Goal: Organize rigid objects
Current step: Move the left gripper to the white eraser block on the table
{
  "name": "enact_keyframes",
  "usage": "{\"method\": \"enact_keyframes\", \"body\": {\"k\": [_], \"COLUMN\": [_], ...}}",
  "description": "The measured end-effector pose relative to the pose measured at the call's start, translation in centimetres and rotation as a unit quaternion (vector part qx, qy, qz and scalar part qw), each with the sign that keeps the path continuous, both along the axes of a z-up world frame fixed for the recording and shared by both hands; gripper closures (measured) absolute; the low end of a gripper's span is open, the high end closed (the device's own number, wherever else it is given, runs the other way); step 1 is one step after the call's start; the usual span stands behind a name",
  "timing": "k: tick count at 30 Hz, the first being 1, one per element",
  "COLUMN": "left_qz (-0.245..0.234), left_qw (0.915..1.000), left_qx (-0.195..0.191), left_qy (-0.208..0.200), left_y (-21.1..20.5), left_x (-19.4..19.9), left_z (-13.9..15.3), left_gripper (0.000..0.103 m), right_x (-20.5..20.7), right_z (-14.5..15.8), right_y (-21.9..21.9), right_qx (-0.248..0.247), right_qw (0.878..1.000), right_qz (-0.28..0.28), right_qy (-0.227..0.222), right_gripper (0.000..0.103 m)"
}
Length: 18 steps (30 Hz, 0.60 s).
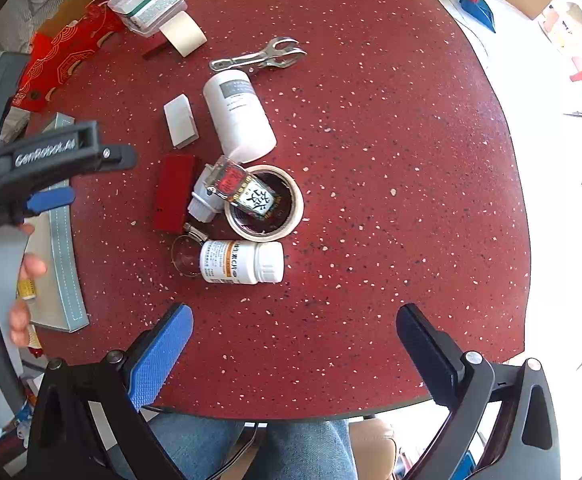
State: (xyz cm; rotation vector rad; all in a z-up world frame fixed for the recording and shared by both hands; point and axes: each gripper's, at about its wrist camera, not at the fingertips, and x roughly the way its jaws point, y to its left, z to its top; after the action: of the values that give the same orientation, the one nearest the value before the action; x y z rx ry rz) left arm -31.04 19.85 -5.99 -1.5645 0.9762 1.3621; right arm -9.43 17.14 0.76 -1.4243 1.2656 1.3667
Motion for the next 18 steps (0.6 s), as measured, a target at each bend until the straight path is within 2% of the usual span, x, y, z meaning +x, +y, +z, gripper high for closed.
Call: {"method": "enact_keyframes", "body": {"k": [2, 8, 14, 18], "left_qz": [-0.008, -0.009, -0.021, -0.012], "left_qw": [0.9998, 0.9998, 0.9991, 0.9982], "left_qx": [-0.002, -0.002, 0.001, 0.009], "left_qy": [0.018, 0.020, 0.036, 0.058], "left_y": [1.2, 3.7, 4.9, 4.4], "left_x": [0.7, 1.9, 2.1, -1.3], "left_z": [-0.8, -2.3, -3.0, -2.5], "left_gripper": [0.000, 0.000, 0.000, 0.000], "right_x": [1.0, 3.0, 3.0, 2.8], "right_z": [0.0, -0.3, -0.5, -0.5], "right_y": [0.0, 0.6, 1.1, 1.9], "right_qx": [-0.003, -0.006, -0.009, -0.004], "right_qw": [1.000, 1.000, 1.000, 1.000], "right_qz": [-0.003, -0.006, -0.004, -0.007], "right_qy": [-0.002, -0.013, -0.011, -0.006], "right_gripper": [0.000, 0.000, 0.000, 0.000]}}
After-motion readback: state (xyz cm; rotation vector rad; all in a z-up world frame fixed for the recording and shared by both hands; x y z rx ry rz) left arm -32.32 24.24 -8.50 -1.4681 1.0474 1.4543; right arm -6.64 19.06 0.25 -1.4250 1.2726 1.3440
